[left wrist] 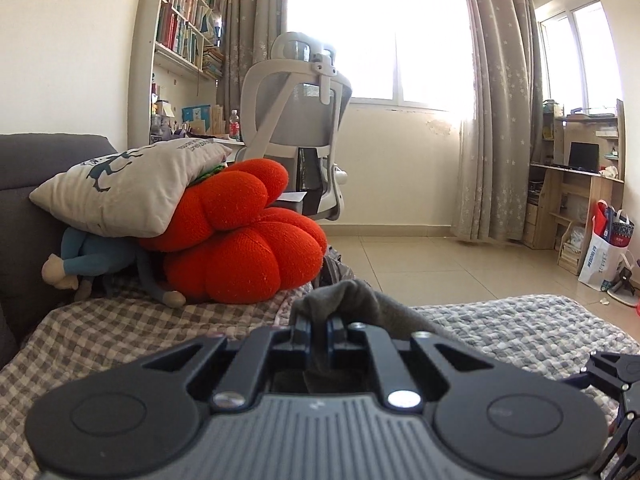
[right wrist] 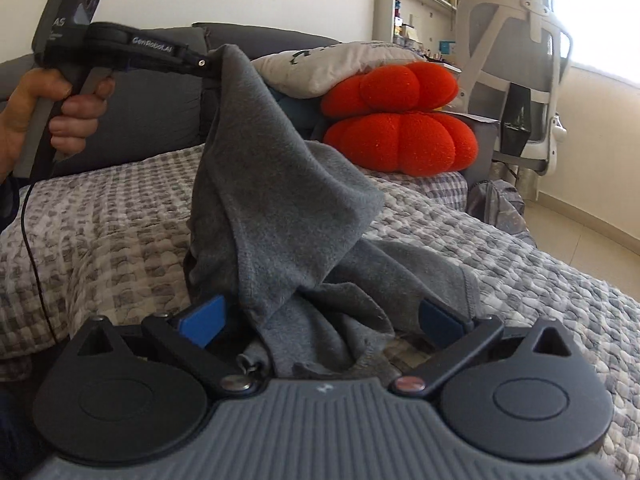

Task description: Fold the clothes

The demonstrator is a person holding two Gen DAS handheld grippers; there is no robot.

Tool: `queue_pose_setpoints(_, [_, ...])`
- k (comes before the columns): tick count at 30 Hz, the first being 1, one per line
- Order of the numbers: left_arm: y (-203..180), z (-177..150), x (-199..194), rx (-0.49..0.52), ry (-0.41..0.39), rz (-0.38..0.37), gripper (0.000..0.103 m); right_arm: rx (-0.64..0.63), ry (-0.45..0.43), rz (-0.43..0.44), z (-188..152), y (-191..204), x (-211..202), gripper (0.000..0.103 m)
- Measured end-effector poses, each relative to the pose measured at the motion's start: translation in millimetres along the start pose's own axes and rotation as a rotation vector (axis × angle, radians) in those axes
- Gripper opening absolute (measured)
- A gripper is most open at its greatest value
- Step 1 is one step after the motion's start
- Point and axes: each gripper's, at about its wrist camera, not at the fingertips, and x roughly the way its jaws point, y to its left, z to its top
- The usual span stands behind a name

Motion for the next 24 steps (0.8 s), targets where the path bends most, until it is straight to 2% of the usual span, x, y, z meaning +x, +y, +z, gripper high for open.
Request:
queue_pose_setpoints(4, [18,12,-1,-0.113,-0.024,0.006,0.007,0.013,0.056,-0.025,2,-5,15,0.103])
queue_pose_setpoints(6, [24,17,-3,-0.167,-0.036,-0.014,0.007,0.051,0.023,-0.025,8,-11,14,0.103])
queue_pose_setpoints(10, [25,29,-6,-0.198,-0.069,-0.035,0.007,0.103,-0.007,0.062,27,-6,20,0.102])
queue_pose_setpoints(11, [24,32,-7,-0.191,-0.078,-0.033,0.007,0.066,0.006,0.064,29,1,26,0.100])
queue_pose_setpoints(12, [22,34,-7,-0.181,-0.085,-0.032,0.007,0.038,0.025,0.055,31,6,34,0.089])
queue_pose_setpoints(13, [20,36,-7,-0.174,-0.089,-0.029,0.007,0.013,0.043,0.045,33,11,43,0.071])
queue_pose_setpoints(14, [19,38,-7,-0.172,-0.088,-0.026,0.007,0.034,0.044,0.030,34,9,50,0.062])
queue_pose_setpoints(15, [18,38,-8,-0.166,-0.090,-0.022,0.007,0.088,0.029,0.029,35,2,54,0.059])
queue_pose_setpoints(17, [18,38,-9,-0.143,-0.104,-0.003,0.007,0.178,0.002,0.054,37,-10,56,0.059])
queue_pose_setpoints(19, [22,39,-10,-0.138,-0.102,-0.003,0.007,0.224,-0.020,0.125,38,-18,53,0.059])
queue_pose_setpoints(21, [27,38,-8,-0.154,-0.089,-0.018,0.007,0.254,-0.063,0.161,41,-23,49,0.064])
queue_pose_setpoints(24, [29,35,-3,-0.160,-0.081,-0.010,0.007,0.253,-0.039,0.080,46,-25,59,0.065])
